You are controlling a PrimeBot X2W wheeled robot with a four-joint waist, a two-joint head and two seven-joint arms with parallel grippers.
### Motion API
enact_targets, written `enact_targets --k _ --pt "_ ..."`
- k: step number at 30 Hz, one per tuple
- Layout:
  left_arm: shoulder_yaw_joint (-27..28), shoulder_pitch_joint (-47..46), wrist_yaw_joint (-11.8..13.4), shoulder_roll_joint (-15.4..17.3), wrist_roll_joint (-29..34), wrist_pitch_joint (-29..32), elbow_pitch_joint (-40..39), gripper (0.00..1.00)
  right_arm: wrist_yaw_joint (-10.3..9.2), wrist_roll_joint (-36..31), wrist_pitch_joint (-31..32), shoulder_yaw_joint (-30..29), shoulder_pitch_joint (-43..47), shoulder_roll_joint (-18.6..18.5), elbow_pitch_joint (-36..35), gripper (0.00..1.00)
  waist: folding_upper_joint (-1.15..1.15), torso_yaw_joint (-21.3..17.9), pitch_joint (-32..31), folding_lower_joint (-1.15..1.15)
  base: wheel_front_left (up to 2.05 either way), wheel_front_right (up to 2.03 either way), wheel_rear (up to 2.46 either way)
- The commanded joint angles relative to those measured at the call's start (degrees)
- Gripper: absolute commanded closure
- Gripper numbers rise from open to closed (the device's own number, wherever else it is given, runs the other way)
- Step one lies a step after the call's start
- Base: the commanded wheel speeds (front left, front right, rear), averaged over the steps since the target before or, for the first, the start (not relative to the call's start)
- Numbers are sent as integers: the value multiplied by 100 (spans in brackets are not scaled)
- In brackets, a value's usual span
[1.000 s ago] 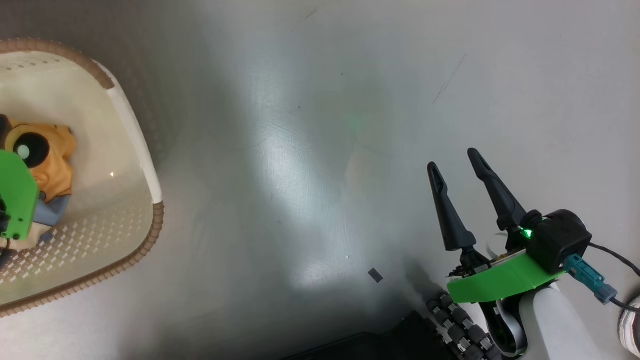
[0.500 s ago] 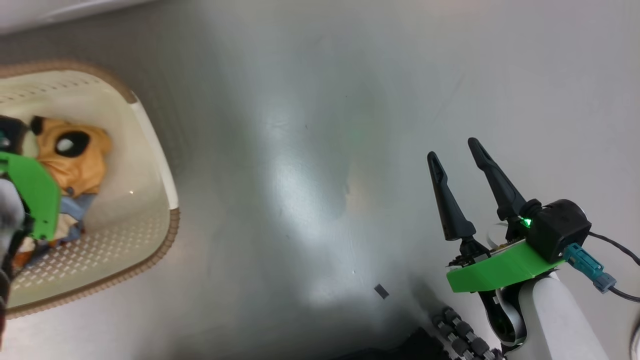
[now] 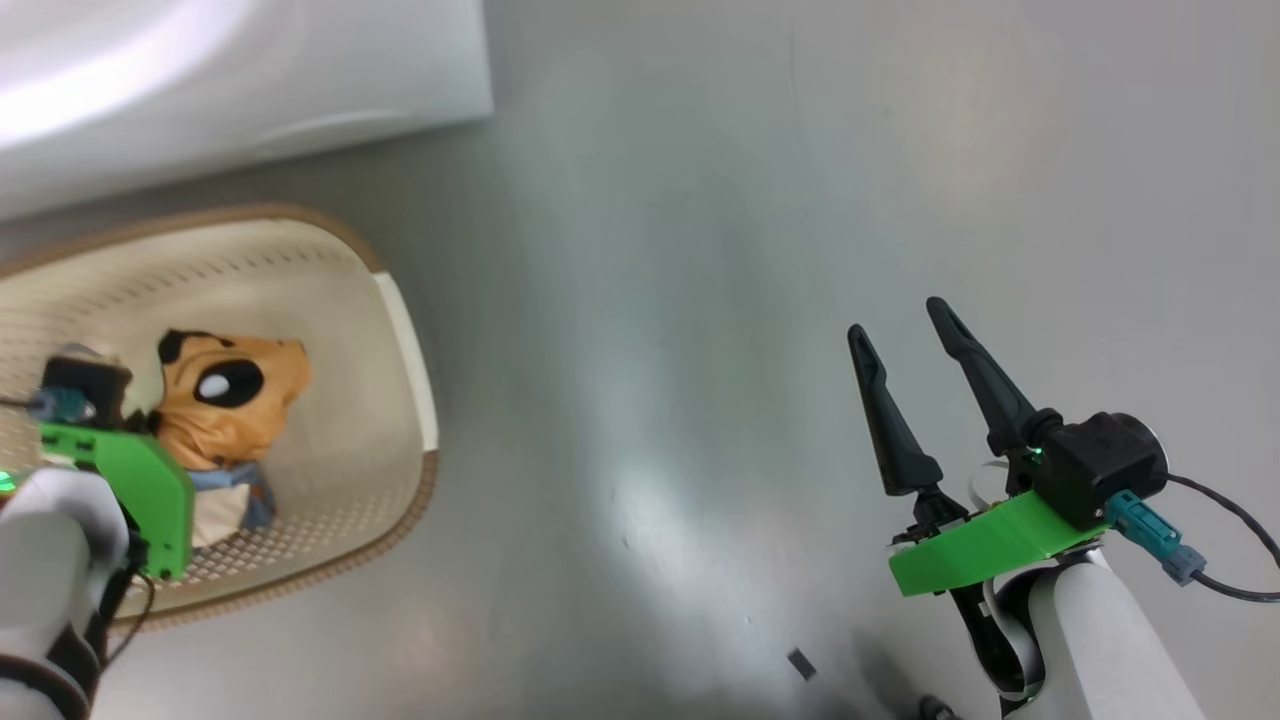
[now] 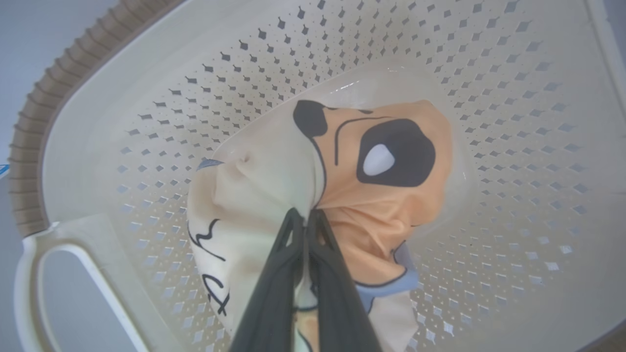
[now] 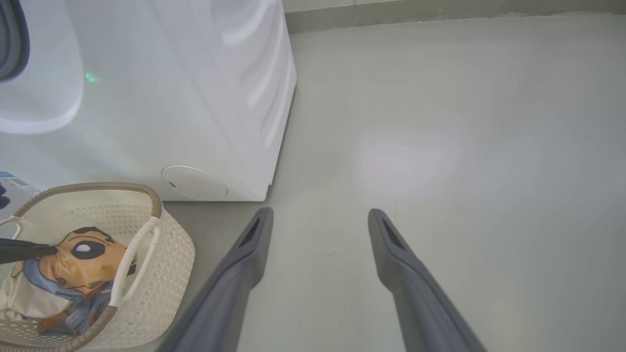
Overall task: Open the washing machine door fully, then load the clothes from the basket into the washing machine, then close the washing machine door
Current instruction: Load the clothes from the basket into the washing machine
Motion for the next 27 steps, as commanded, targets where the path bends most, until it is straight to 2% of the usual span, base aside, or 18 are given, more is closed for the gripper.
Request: enact_targets --k 1,9,15,27 --pt "161 211 35 218 -59 -172 21 100 9 -73 -16 147 204 5 -63 0 0 232 -487 0 0 0 0" --pt "168 597 92 123 -110 -681 -74 100 9 -87 30 192 319 5 81 0 0 434 -1161 0 0 0 0" --pt "226 856 255 221 -96 -795 -414 100 9 -43 37 227 409 5 201 0 0 576 -1571 0 0 0 0" --pt "924 1915 746 507 -68 -805 -2566 100 9 -32 68 107 597 5 292 0 0 957 -2331 0 0 0 0"
